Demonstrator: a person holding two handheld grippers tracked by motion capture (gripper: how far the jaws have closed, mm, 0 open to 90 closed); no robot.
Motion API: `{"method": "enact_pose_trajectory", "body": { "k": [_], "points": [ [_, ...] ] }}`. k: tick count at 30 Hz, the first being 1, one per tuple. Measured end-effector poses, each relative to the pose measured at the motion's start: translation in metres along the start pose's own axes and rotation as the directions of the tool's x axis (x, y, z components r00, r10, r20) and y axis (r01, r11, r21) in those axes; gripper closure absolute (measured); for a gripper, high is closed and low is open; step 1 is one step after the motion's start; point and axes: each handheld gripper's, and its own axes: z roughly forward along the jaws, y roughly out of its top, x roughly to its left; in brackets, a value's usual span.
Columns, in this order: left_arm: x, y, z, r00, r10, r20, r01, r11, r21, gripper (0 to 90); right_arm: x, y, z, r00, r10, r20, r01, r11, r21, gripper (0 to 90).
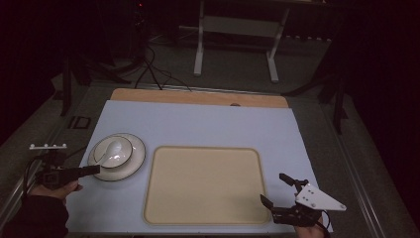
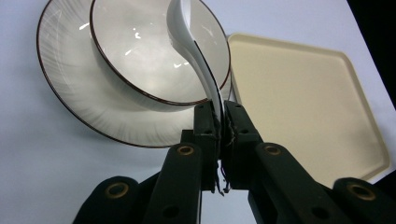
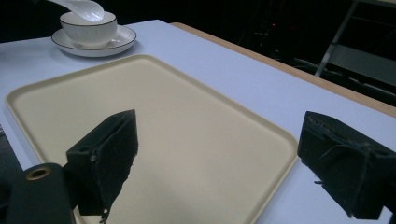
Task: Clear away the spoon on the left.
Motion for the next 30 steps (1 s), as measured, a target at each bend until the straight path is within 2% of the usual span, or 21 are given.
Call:
{"method": "enact_pose_trajectory", "body": {
  "k": [6, 18, 30],
  "points": [
    [-0.005, 0.0, -0.003, 1.0, 0.008, -0.006, -0.008, 1.0, -0.005, 85.7, 0.0, 0.0, -0.001, 1.0, 0.0, 0.003, 0.0, 1.0, -0.006, 12.3],
    [-0.015, 0.007, -0.014, 1.0, 0.001, -0.006, -0.001, 0.9989, -0.046, 85.7, -0.001, 0.0, -0.001, 0.9999, 0.005, 0.014, -0.005, 1.0, -0.012, 12.3],
    [-0.037, 0.006, -0.021, 0.9996, 0.027, -0.01, -0.028, 0.9973, -0.068, 85.7, -0.002, 0.0, -0.002, 0.9999, 0.007, 0.015, -0.007, 1.0, -0.013, 12.3]
  ]
}}
